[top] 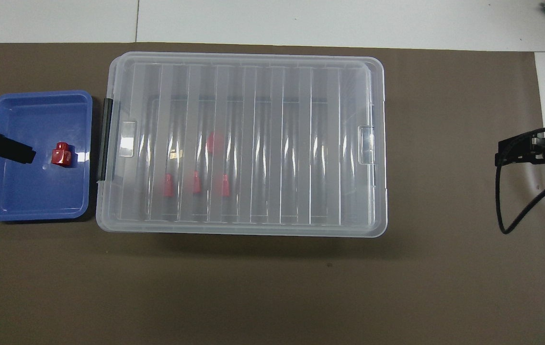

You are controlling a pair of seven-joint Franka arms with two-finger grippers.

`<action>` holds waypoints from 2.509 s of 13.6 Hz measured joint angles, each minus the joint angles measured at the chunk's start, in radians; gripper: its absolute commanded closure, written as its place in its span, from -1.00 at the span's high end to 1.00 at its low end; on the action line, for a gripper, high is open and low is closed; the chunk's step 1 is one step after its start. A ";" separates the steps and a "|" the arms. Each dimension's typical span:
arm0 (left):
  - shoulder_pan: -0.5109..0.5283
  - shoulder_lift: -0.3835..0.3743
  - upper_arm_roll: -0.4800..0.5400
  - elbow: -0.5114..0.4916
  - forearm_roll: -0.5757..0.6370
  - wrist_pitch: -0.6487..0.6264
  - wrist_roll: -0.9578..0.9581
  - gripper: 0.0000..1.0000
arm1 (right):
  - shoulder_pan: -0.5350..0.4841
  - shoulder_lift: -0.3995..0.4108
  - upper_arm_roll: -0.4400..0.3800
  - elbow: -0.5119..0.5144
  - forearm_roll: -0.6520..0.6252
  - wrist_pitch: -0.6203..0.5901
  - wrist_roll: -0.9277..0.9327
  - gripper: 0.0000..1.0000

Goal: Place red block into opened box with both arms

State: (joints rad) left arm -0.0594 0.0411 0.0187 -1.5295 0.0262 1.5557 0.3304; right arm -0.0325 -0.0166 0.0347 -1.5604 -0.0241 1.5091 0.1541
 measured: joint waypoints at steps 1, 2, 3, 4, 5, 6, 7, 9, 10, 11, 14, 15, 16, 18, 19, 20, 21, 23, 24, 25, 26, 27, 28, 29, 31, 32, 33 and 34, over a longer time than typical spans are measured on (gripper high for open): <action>0.000 0.000 0.000 0.000 0.000 0.000 0.000 1.00 | 0.000 0.000 0.000 -0.001 0.000 0.000 0.000 1.00; 0.000 0.000 0.000 0.000 0.000 0.000 0.000 1.00 | 0.000 0.000 0.000 -0.002 0.000 0.000 0.000 1.00; 0.000 0.000 0.000 0.000 0.000 0.000 0.000 1.00 | 0.000 0.000 0.001 -0.005 0.000 0.002 0.000 1.00; 0.000 0.000 0.000 0.000 0.000 0.000 0.000 1.00 | 0.000 0.000 0.003 -0.010 0.000 0.009 0.000 1.00; 0.000 0.000 0.000 0.000 0.000 0.000 0.000 1.00 | 0.000 0.000 0.005 -0.016 0.000 0.025 0.000 1.00; 0.000 0.000 0.000 0.000 0.000 0.000 0.000 1.00 | 0.000 0.000 0.008 -0.026 0.000 0.043 0.000 1.00; 0.000 0.000 0.000 0.000 0.000 0.000 0.000 1.00 | 0.000 0.000 0.017 -0.039 0.000 0.062 0.000 1.00; 0.000 0.000 0.000 0.000 0.000 0.000 0.000 1.00 | -0.001 0.001 0.046 -0.070 0.000 0.103 0.000 1.00; 0.000 0.000 0.000 0.000 0.000 0.000 0.000 1.00 | -0.001 0.001 0.062 -0.086 0.000 0.127 0.001 1.00; 0.000 0.000 0.000 0.000 0.000 0.000 0.000 1.00 | -0.001 0.002 0.079 -0.105 0.000 0.154 0.008 1.00; 0.000 0.000 0.000 0.000 0.000 0.000 0.000 1.00 | 0.000 0.007 0.132 -0.162 0.000 0.241 0.053 1.00; 0.000 0.000 0.000 0.000 0.000 0.000 0.000 1.00 | 0.000 0.012 0.146 -0.175 0.000 0.261 0.059 1.00; 0.000 0.000 0.000 0.000 0.000 0.000 0.000 1.00 | 0.000 0.020 0.160 -0.184 0.000 0.284 0.067 1.00; 0.000 0.000 0.000 0.000 0.000 0.000 0.000 1.00 | 0.000 0.042 0.186 -0.197 0.000 0.324 0.097 1.00; 0.000 0.000 0.000 0.000 0.000 0.000 0.000 1.00 | 0.000 0.055 0.196 -0.200 0.000 0.338 0.107 1.00; 0.000 0.000 0.000 0.000 0.000 0.000 0.000 1.00 | 0.000 0.069 0.204 -0.202 0.000 0.357 0.115 1.00; 0.000 0.000 0.000 0.000 0.000 0.000 0.000 1.00 | 0.000 0.084 0.211 -0.204 0.000 0.376 0.121 1.00; 0.000 0.000 0.000 0.000 0.000 0.000 0.000 1.00 | 0.000 0.112 0.222 -0.205 -0.003 0.404 0.134 1.00; 0.000 0.000 0.000 0.000 0.000 0.000 0.000 1.00 | 0.000 0.125 0.224 -0.206 -0.006 0.419 0.135 1.00; 0.000 0.000 0.000 0.000 0.000 0.000 0.000 1.00 | 0.000 0.138 0.224 -0.206 -0.009 0.434 0.135 1.00; 0.000 0.000 0.000 0.000 0.000 0.000 0.000 1.00 | 0.000 0.151 0.224 -0.207 -0.010 0.449 0.135 1.00; 0.000 0.000 0.000 0.000 0.000 0.000 0.000 1.00 | 0.000 0.163 0.224 -0.207 -0.011 0.462 0.135 1.00; 0.000 0.000 0.000 0.000 0.000 0.000 0.000 1.00 | 0.000 0.174 0.224 -0.207 -0.012 0.473 0.135 1.00; 0.000 0.000 0.000 0.000 0.000 0.000 0.000 1.00 | 0.000 0.182 0.224 -0.207 -0.012 0.479 0.135 1.00; 0.000 0.000 0.000 0.000 0.000 0.000 0.000 1.00 | 0.005 0.193 0.226 -0.207 -0.013 0.481 0.135 1.00; 0.000 0.000 0.000 0.000 0.000 0.000 0.000 1.00 | 0.009 0.197 0.227 -0.207 -0.013 0.481 0.135 1.00; 0.000 0.000 0.000 0.000 0.000 0.000 0.000 1.00 | 0.014 0.198 0.227 -0.207 -0.013 0.481 0.135 1.00; 0.000 0.000 0.000 0.000 0.000 0.000 0.000 1.00 | 0.016 0.199 0.228 -0.207 -0.013 0.481 0.135 1.00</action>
State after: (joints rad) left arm -0.0594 0.0411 0.0187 -1.5295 0.0262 1.5557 0.3304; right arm -0.0161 0.1826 0.2626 -1.7673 -0.0369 1.9903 0.2887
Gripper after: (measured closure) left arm 0.000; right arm 0.000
